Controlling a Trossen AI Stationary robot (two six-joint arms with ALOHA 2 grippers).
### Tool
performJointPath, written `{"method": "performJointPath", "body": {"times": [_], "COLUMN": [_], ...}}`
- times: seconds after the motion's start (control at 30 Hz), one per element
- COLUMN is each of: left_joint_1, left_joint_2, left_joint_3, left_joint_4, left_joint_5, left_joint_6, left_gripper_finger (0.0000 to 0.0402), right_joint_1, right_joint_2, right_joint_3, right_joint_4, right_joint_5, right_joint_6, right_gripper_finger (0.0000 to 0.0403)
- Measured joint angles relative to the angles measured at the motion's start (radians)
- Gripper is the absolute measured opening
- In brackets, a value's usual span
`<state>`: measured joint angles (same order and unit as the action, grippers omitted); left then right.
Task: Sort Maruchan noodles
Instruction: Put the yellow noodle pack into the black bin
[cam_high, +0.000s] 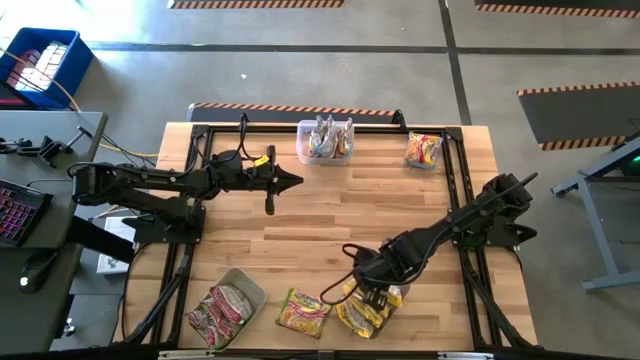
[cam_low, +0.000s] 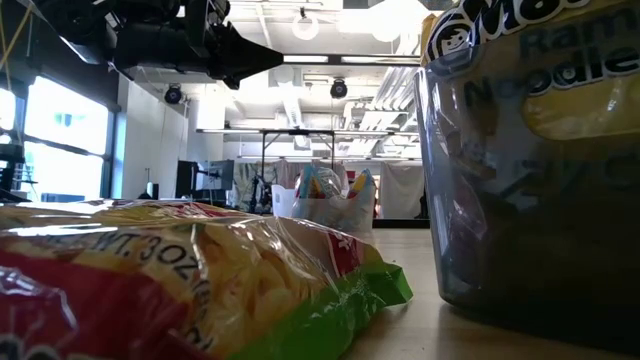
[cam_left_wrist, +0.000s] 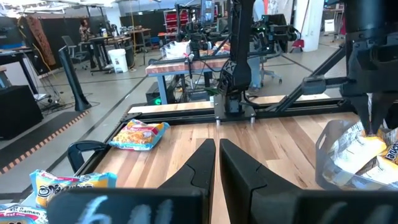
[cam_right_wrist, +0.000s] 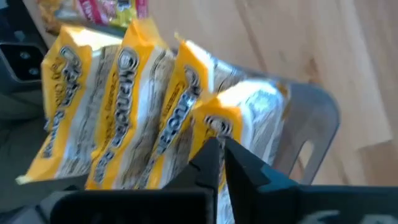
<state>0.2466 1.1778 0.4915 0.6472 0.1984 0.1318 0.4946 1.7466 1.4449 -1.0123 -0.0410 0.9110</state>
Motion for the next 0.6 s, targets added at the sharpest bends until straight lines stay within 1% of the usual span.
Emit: {"method": "performJointPath", "body": {"times": [0.03,0.1,0.23,0.47,0.6], "left_joint_1": [0.000,0.000,0.000,0.000,0.000], "left_joint_2": [0.000,0.000,0.000,0.000,0.000], "left_joint_3": [0.000,0.000,0.000,0.000,0.000], "left_joint_4": [0.000,0.000,0.000,-0.001,-0.007], "left_joint_5": [0.000,0.000,0.000,0.000,0.000], "left_joint_6": [-0.001,-0.008,-0.008,-0.007,-0.007], "left_gripper_finger": [0.0015,0.0015,0.0015,0.0015,0.0015], "right_joint_1": [-0.002,-0.009,-0.026,-0.059,-0.070], "right_joint_2": [0.000,0.000,0.000,0.000,0.000], "right_joint_3": [-0.004,-0.010,-0.035,-0.077,-0.088], "right_joint_4": [0.002,0.001,0.021,0.082,0.090], "right_joint_5": [0.014,0.030,0.041,0.048,0.053], "right_joint_6": [-0.012,-0.025,-0.060,-0.113,-0.133], "right_gripper_finger": [0.0008,0.0019,0.0028,0.0003,0.0004]}}
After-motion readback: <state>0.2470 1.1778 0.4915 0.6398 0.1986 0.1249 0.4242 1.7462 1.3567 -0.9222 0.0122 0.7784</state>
